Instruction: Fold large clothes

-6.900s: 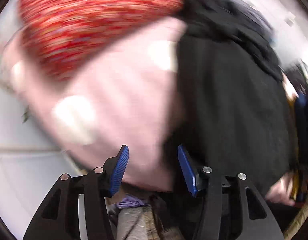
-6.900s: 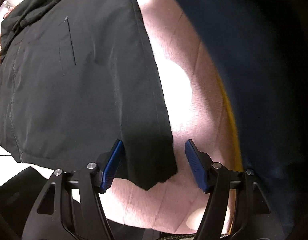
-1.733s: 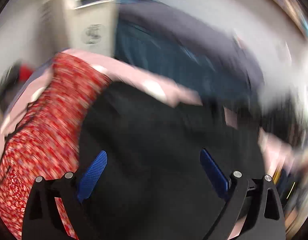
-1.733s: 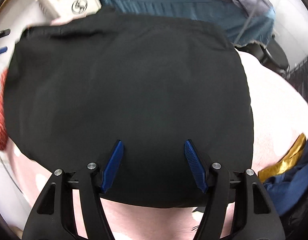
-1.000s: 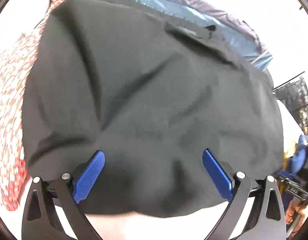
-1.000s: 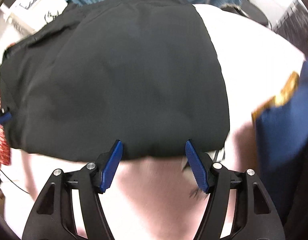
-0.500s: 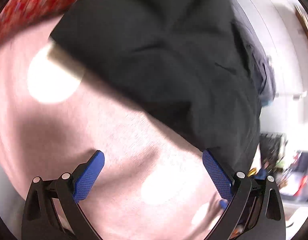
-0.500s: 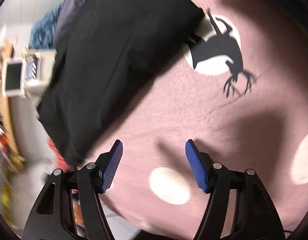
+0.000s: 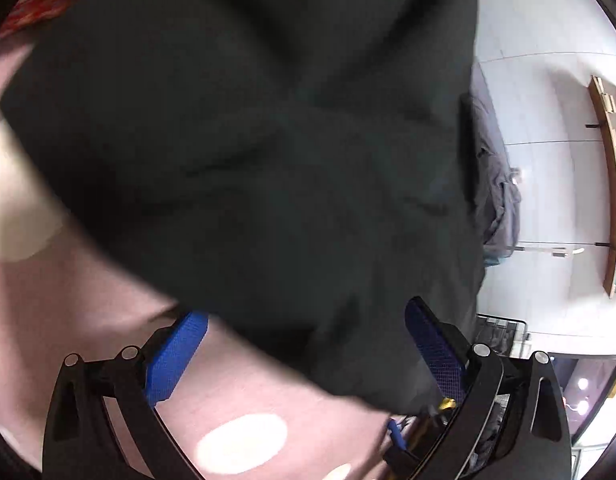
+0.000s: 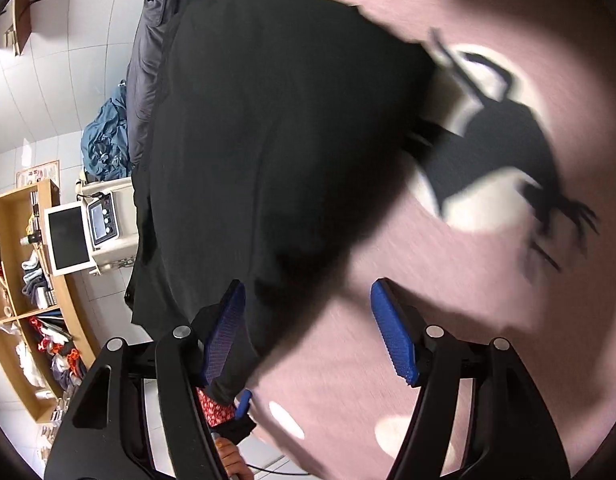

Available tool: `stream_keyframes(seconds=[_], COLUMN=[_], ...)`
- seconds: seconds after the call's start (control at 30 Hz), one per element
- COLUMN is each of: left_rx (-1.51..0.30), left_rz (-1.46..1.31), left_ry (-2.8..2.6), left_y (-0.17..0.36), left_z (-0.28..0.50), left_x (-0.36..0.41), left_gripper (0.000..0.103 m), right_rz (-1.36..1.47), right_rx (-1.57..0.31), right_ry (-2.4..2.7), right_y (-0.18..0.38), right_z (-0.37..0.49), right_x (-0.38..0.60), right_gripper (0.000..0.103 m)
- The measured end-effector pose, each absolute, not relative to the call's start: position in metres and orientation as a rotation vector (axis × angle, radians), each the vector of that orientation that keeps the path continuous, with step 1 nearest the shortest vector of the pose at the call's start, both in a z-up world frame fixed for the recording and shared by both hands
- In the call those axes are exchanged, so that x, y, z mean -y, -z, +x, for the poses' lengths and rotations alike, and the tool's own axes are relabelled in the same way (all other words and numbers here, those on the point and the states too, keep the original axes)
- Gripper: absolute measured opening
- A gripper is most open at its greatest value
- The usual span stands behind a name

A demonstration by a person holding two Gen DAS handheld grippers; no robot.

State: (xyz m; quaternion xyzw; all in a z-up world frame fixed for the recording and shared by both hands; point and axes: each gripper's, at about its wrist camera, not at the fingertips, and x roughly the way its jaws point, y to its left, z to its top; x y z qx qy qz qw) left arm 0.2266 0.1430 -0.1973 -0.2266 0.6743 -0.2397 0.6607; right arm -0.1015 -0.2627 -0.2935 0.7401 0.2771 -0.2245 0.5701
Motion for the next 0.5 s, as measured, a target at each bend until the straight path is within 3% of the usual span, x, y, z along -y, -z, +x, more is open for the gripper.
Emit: stream_keyframes(seconds=[0.1,0.5], left_rx=[-1.519,-1.484], left_rz=[-0.498,-0.745], left_ry=[0.525,0.485], left_y=[0.203,0.203], left_z=[0.234,0.26], left_x=[-0.126,-0.121], left_gripper=[0.096,0.096], right_rz=[1.733,1.668], right_rx=[-0.611,-0.509], right_ry=[0.546,0.605], right_y=[0.291,0.281], right_z=[-0.094,-0.046], right_x=[0.27,0.317], right_gripper=[0.081,0.079])
